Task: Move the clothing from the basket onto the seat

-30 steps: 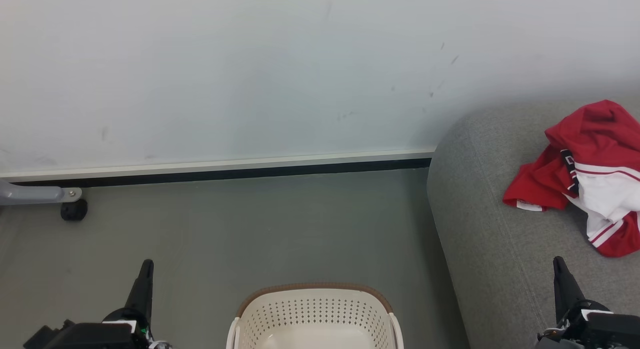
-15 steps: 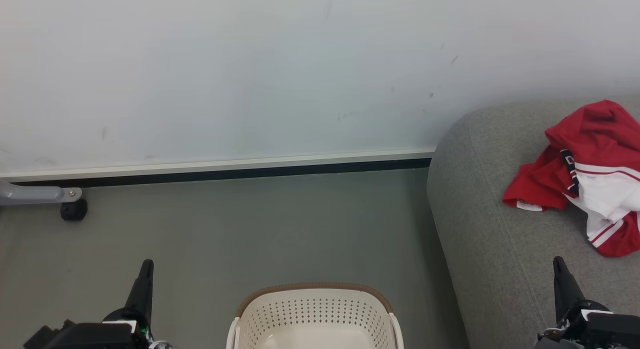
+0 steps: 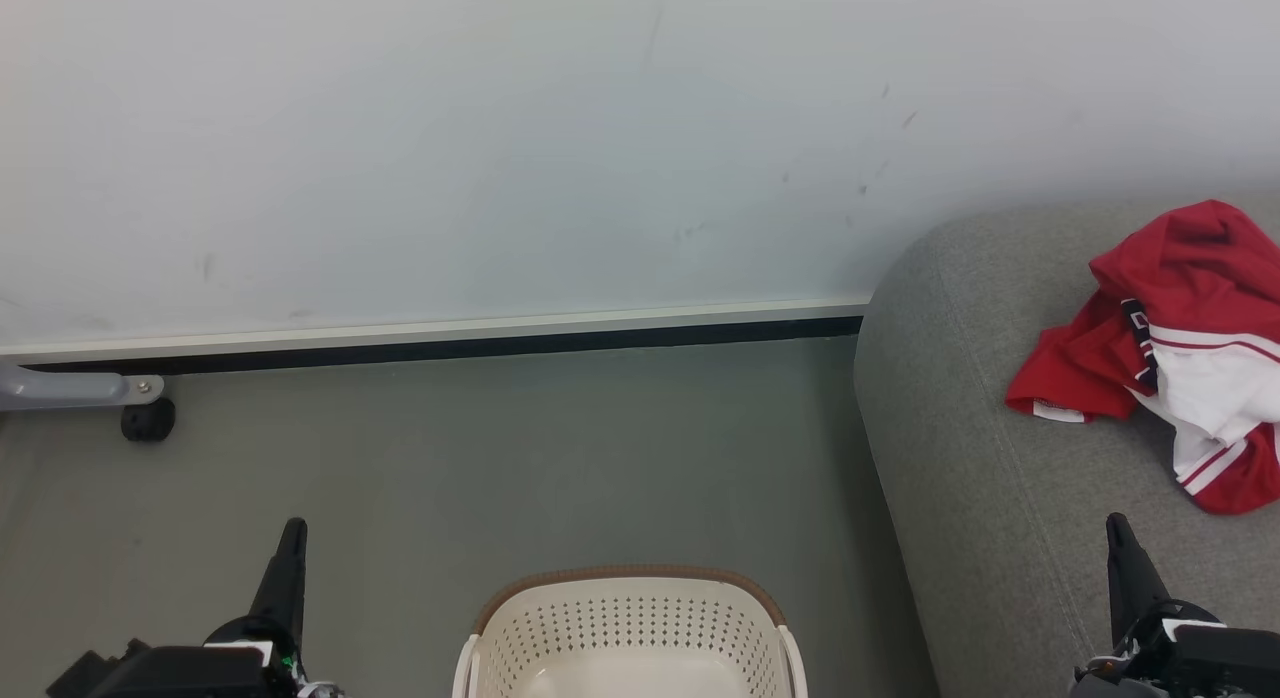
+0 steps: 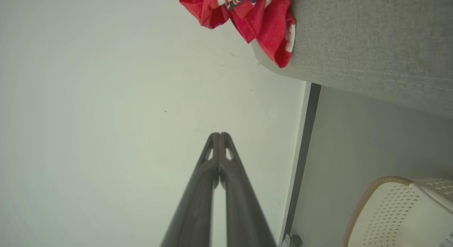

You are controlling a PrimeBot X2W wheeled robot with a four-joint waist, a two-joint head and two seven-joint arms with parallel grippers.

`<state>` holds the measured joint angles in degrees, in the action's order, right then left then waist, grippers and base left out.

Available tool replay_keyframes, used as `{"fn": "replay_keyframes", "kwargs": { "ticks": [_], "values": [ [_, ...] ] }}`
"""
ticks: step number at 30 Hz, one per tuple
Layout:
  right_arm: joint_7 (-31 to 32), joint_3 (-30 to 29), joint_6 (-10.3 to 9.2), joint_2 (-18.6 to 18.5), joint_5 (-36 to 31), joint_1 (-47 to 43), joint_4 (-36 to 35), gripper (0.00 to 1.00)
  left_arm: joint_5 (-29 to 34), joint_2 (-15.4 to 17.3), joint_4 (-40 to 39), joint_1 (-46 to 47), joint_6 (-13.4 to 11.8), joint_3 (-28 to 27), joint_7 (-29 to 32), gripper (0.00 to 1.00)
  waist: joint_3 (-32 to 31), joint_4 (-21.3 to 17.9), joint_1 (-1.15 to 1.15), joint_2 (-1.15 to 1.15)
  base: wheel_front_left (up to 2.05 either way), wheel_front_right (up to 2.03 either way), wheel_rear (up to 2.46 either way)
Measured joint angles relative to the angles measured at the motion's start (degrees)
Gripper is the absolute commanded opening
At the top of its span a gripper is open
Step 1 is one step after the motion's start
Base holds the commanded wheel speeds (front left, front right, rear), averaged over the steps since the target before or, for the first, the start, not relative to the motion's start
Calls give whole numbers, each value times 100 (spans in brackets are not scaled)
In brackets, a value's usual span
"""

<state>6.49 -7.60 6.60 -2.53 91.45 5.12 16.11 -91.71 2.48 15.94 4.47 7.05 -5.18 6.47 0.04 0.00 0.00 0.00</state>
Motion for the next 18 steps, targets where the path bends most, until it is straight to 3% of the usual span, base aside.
{"fn": "replay_keyframes", "kwargs": {
  "ticks": [18],
  "values": [
    [0, 0, 4, 1, 4, 1, 1, 0, 0, 0, 3, 0, 0, 0, 0, 0, 0, 0, 0, 0, 0, 0, 0]
  ]
}}
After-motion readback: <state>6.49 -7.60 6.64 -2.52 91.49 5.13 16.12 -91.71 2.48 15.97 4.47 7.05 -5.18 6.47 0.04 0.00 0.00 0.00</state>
